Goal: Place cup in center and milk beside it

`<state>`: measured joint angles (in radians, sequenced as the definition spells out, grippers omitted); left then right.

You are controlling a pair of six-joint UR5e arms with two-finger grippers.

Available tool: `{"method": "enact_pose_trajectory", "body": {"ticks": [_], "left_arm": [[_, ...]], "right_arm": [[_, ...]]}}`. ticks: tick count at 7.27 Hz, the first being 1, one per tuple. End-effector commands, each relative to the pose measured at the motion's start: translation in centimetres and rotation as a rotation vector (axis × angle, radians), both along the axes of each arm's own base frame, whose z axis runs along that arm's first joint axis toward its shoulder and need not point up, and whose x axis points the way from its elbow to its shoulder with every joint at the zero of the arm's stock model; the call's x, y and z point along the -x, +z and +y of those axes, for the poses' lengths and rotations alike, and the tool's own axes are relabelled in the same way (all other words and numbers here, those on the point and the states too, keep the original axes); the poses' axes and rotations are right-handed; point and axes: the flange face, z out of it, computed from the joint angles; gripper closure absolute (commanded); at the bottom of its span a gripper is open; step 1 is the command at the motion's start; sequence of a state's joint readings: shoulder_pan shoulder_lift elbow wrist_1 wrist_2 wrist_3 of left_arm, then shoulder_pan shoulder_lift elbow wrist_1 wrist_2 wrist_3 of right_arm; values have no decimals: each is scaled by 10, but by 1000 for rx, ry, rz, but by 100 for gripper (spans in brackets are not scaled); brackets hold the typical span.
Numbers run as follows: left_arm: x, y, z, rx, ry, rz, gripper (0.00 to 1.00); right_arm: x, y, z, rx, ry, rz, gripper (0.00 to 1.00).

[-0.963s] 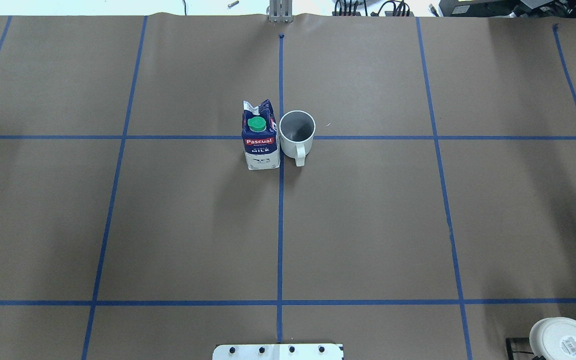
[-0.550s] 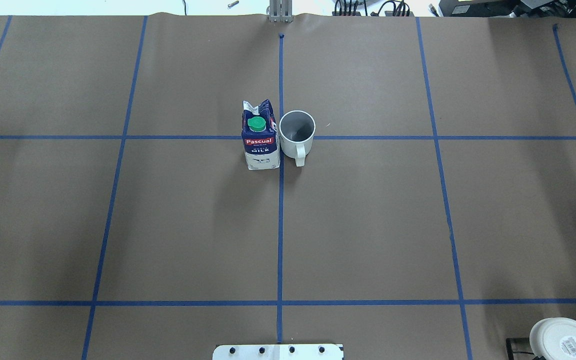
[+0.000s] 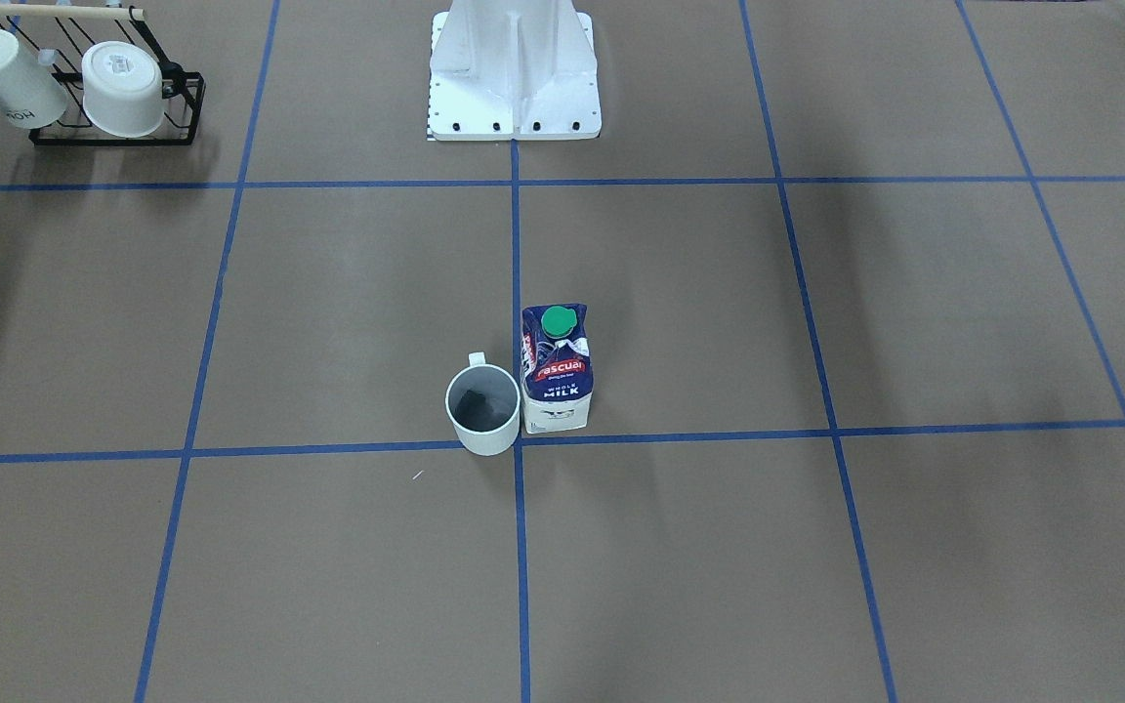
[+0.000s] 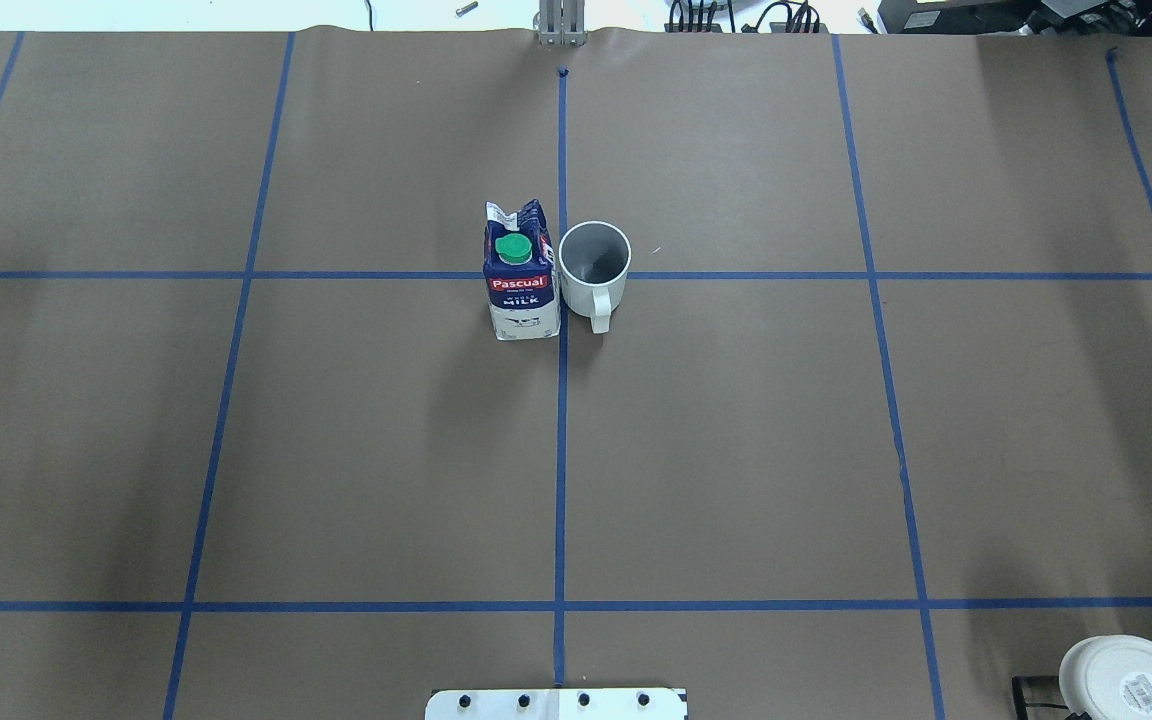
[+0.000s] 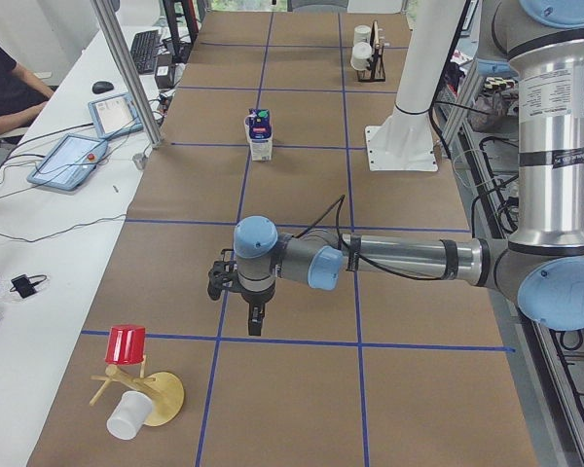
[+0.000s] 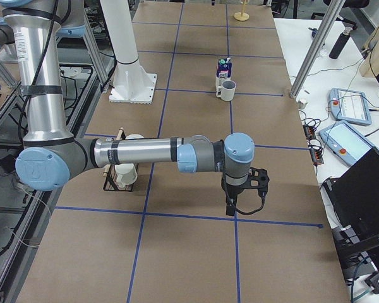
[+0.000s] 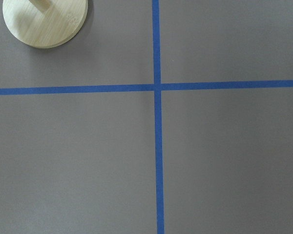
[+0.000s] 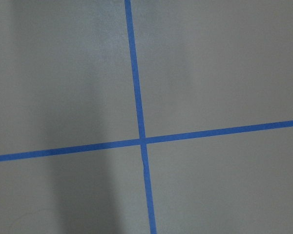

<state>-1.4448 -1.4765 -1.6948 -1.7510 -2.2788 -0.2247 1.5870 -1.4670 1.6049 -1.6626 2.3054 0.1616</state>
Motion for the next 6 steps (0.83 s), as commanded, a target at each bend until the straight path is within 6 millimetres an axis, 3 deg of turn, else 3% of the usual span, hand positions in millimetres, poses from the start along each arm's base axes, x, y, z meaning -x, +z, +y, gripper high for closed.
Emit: {"method": "enact_pose_trajectory", "body": {"ticks": [1, 2, 4, 6], "left_arm": [[2, 3, 0, 32, -3, -2, 2], [18, 7, 3, 12, 34, -10, 2], [50, -4, -10, 32, 61, -19, 2], [50, -4, -11, 35, 58, -16, 2]], "right_arm": [[-7, -19, 7, 52, 8, -29, 0], [-5, -25, 8, 43, 8, -52, 0], [-5, -22, 9, 48, 8, -55, 0], [-5, -22, 9, 49, 8, -55, 0]]}}
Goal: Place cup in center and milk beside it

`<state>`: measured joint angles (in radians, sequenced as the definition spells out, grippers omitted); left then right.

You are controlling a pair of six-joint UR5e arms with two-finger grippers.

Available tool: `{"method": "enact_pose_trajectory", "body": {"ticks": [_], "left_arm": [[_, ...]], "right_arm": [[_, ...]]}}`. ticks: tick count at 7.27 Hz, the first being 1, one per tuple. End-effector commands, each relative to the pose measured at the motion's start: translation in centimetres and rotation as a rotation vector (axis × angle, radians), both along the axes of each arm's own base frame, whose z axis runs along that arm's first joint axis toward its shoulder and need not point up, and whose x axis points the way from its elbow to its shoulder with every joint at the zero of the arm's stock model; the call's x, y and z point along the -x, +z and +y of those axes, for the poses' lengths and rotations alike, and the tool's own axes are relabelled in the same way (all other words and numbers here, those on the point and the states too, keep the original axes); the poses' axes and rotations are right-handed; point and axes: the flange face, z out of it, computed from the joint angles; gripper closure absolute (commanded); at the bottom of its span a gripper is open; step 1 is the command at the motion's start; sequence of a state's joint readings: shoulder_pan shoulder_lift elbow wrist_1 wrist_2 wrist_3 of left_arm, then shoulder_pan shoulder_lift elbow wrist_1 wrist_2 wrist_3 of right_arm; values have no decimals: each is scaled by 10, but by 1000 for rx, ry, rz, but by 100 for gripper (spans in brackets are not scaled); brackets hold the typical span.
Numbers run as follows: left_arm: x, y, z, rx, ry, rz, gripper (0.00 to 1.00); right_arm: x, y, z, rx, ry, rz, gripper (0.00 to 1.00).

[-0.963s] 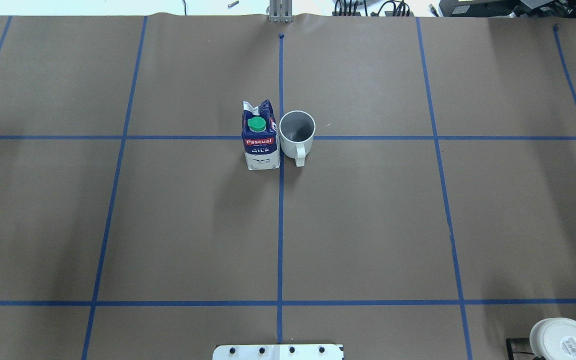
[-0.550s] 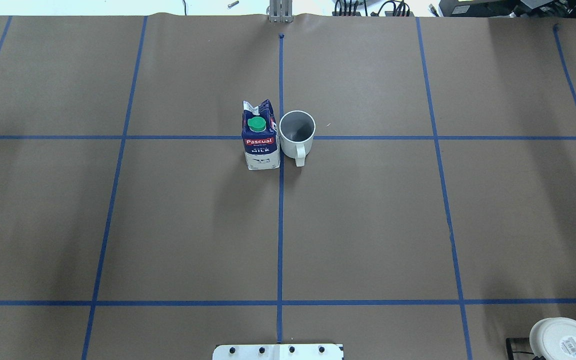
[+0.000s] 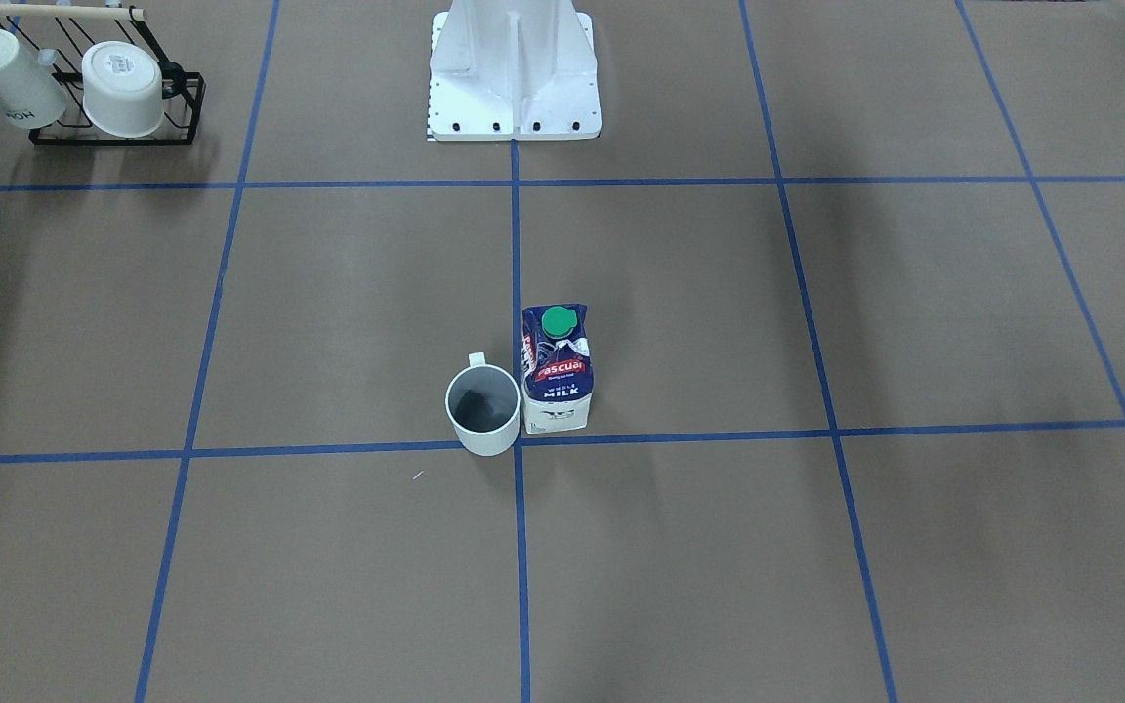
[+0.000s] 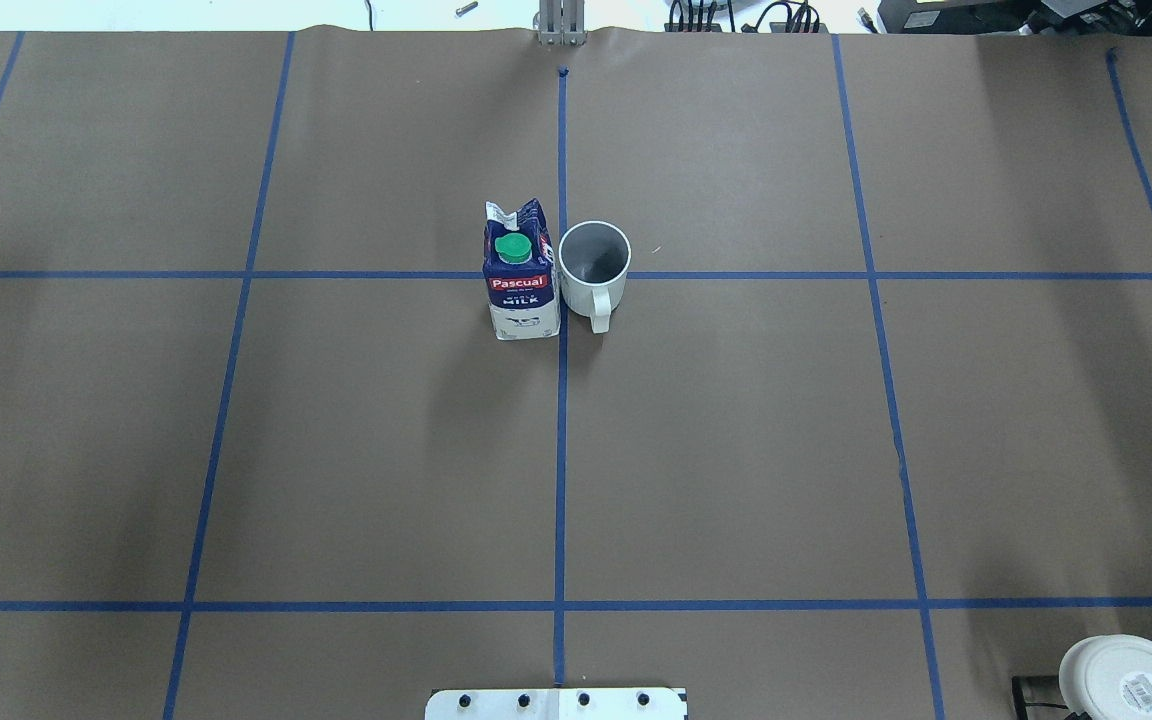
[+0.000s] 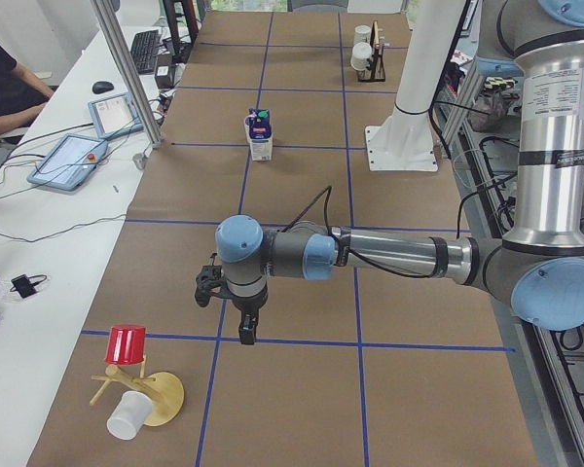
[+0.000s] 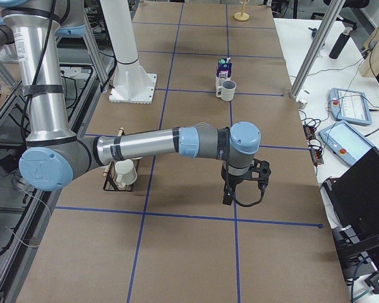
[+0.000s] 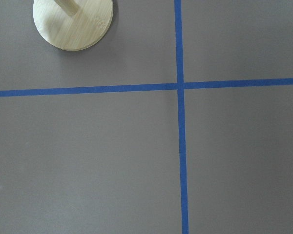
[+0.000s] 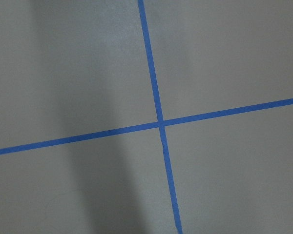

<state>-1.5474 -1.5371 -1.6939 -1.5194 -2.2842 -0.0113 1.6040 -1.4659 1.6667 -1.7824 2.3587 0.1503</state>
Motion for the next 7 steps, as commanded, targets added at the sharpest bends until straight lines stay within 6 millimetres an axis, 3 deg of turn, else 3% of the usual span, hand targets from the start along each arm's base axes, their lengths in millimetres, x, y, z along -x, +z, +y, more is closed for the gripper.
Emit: {"method": "enact_pose_trajectory", "body": {"ticks": [1, 7], "left_arm": [[2, -1, -1, 4, 1, 3, 2], [2, 0, -2, -2, 1, 4, 2]], "right_arm": [[0, 3, 0, 6, -1, 1, 0], [0, 24, 13, 29, -15, 7, 0]]}}
